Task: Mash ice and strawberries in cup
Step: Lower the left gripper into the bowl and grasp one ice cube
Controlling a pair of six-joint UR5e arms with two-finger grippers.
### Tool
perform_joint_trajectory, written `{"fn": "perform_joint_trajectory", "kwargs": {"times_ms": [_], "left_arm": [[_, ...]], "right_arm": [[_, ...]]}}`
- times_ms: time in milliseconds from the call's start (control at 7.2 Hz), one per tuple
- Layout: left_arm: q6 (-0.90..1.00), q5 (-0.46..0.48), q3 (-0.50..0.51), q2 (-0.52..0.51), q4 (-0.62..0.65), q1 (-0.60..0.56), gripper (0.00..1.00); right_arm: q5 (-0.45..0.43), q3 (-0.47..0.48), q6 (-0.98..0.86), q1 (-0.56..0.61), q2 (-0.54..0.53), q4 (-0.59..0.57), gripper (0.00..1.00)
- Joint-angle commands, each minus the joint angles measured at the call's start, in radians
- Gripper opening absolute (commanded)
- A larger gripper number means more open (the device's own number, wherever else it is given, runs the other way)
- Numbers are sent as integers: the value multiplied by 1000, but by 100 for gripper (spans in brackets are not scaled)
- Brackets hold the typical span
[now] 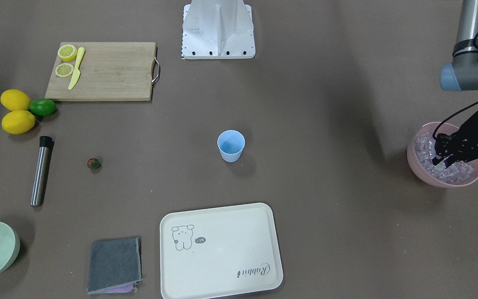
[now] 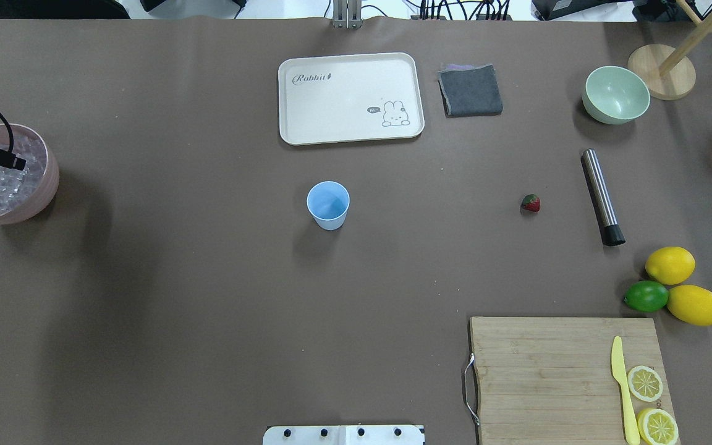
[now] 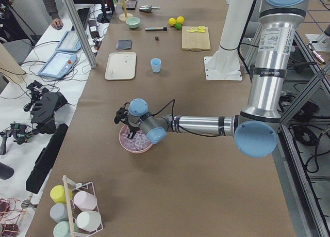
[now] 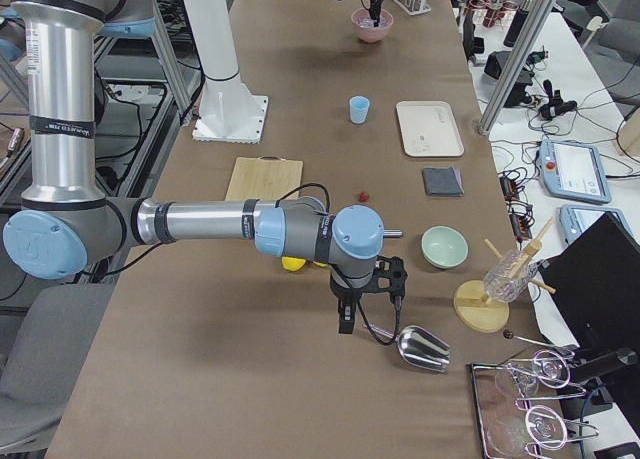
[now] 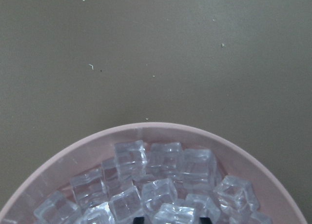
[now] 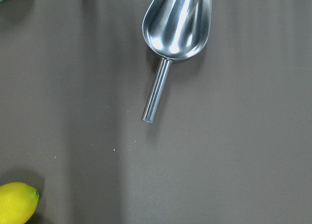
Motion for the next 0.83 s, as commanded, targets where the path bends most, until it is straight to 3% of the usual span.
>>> {"fn": "perform_joint_trajectory", "kwargs": {"times_ms": [0,417,694], "left_arm": [[0,-1,-4,1,-1,0,0],[2,-128,-41,-1,4,-113,0],[0,-132,-117,22,-4,-194,0]], "right_arm": [[0,0,0,2,1,-1,100],[2,2,0,5,1,-5,100],[-3,2,0,10,4,-4,100]]}}
